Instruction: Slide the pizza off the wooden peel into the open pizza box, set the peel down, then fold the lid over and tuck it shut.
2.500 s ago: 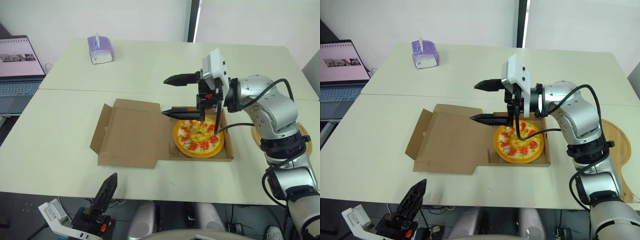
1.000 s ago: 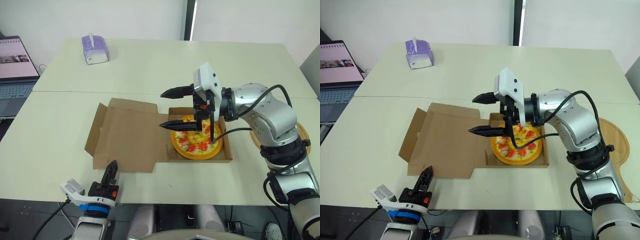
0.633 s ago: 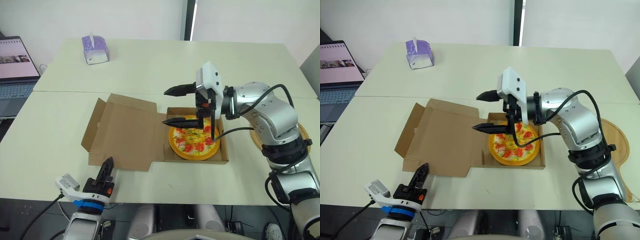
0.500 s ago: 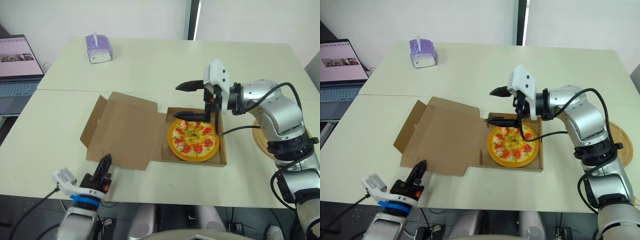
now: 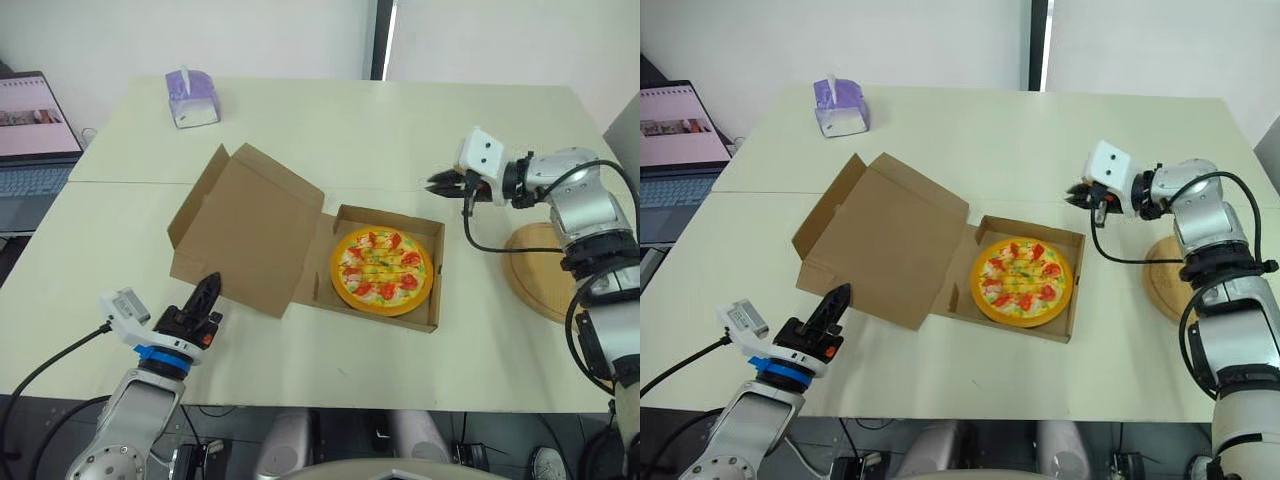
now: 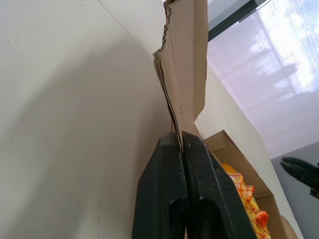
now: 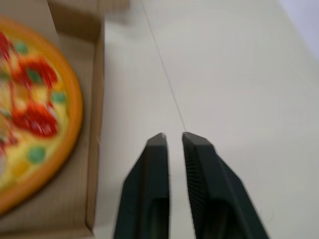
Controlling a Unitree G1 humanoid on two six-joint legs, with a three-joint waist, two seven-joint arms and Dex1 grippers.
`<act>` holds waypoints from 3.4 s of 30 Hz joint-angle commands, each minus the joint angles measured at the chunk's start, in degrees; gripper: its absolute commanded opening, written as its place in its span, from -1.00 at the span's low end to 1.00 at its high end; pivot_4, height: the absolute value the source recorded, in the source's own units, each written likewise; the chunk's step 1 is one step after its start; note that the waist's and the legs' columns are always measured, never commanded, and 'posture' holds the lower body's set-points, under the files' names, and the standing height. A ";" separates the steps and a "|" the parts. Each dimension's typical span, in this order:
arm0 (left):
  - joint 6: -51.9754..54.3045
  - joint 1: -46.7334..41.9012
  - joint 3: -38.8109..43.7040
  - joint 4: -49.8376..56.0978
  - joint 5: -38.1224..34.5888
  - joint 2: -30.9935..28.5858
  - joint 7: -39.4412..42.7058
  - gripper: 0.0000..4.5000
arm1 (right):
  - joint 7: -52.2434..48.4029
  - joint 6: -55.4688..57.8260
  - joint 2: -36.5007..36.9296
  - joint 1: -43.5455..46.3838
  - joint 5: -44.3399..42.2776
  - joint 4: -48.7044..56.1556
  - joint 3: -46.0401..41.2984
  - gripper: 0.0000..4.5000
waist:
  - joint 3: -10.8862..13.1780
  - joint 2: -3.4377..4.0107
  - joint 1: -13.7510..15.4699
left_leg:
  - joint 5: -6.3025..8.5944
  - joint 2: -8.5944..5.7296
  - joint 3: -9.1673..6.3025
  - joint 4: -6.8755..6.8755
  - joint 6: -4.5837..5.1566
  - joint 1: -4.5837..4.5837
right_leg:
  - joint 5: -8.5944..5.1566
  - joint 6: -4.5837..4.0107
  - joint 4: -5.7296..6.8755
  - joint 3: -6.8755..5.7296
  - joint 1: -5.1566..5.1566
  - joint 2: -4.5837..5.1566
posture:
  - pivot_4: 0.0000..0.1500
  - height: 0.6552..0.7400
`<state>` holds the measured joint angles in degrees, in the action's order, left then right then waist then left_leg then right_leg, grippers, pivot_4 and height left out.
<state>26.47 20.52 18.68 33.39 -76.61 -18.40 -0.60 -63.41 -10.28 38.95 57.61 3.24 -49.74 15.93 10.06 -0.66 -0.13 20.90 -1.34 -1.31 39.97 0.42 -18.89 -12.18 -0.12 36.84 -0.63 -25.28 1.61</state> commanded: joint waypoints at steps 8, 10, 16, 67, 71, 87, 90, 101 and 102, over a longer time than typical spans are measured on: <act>1.60 -0.98 0.34 0.16 0.06 -0.63 1.15 -1.00 | -4.71 -11.27 -2.11 3.52 6.20 -14.37 0.60 -0.98 | 0.00 0.00 0.03 | -0.03 0.00 -0.02 0.01 -0.06 0.00 | 0.01 0.00 0.01 0.01 0.00 0.01 | 1.00 1.00; 1.84 -1.22 0.25 -0.09 0.18 -0.77 1.35 -1.00 | -7.65 -10.79 -1.85 2.83 5.39 -13.68 -0.11 -0.98 | 0.00 0.00 0.05 | -0.03 0.00 -0.02 0.01 -0.06 0.00 | 0.01 0.01 0.01 0.01 0.00 0.01 | 1.00 1.00; 3.99 -3.11 -0.77 -2.00 1.10 -2.18 3.26 -1.00 | -12.99 -8.92 -0.39 -1.33 3.00 -8.84 -2.33 -0.98 | 0.00 0.00 0.19 | -0.03 0.00 -0.08 0.01 -0.07 0.00 | 0.01 0.01 0.01 -0.03 0.02 0.02 | 1.00 1.00; 1.72 -68.03 -15.63 -56.37 46.40 -3.33 45.05 -1.00 | 1.00 33.23 6.92 -43.67 -14.54 62.63 -13.14 -0.98 | 0.01 -0.08 1.29 | -0.20 -0.08 -0.31 0.05 -0.38 -0.05 | 0.05 0.09 0.09 -0.19 0.01 0.03 | 1.00 1.00; 1.63 -68.03 -15.06 -56.62 47.21 -3.31 45.57 -1.00 | 6.10 32.99 4.88 -39.22 -16.17 58.81 -17.90 -0.56 | 0.01 -0.08 1.30 | -0.21 -0.09 -0.29 0.06 -0.38 -0.06 | 0.05 0.09 0.11 -0.17 -0.01 0.03 | 1.00 1.00; 5.67 -63.74 -12.28 -48.64 46.73 -4.41 43.14 -1.00 | 19.17 36.75 -0.53 -34.41 -21.35 57.53 -26.44 1.00 | 0.01 -0.08 1.13 | -0.20 -0.08 -0.31 0.04 -0.37 -0.10 | 0.06 0.09 0.15 -0.16 -0.04 0.03 | 1.00 1.00; 6.83 -62.09 -11.43 -46.36 46.78 -5.66 42.57 -1.00 | 19.69 36.77 -1.08 -33.56 -21.15 57.23 -25.27 1.00 | 0.01 -0.08 0.70 | -0.20 -0.08 -0.30 0.04 -0.36 -0.09 | 0.06 0.08 0.17 -0.15 -0.05 0.03 | 1.00 1.00; 8.87 -59.79 -11.12 -41.10 47.04 -6.19 41.00 -1.00 | 22.45 36.82 -6.57 -26.03 -20.88 53.28 -21.75 1.00 | 0.01 -0.08 -0.04 | -0.20 -0.07 -0.29 0.03 -0.36 -0.08 | 0.06 0.08 0.19 -0.14 -0.05 0.02 | 1.00 1.00; 8.87 -59.69 -11.23 -40.89 47.13 -6.05 40.87 -1.00 | 22.56 36.81 -7.18 -25.02 -21.10 52.78 -21.59 1.00 | 0.01 -0.08 -0.02 | -0.20 -0.07 -0.30 0.03 -0.36 -0.08 | 0.06 0.08 0.19 -0.14 -0.06 0.02 | 1.00 1.00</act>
<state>35.60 -38.88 6.97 -9.68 -29.16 -24.28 40.52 -41.36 27.00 32.00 30.96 -17.06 2.55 -5.40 10.07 -0.74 -0.15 20.70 -1.41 -1.61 40.00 0.06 -18.99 -12.12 -0.03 37.03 -0.77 -25.36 1.64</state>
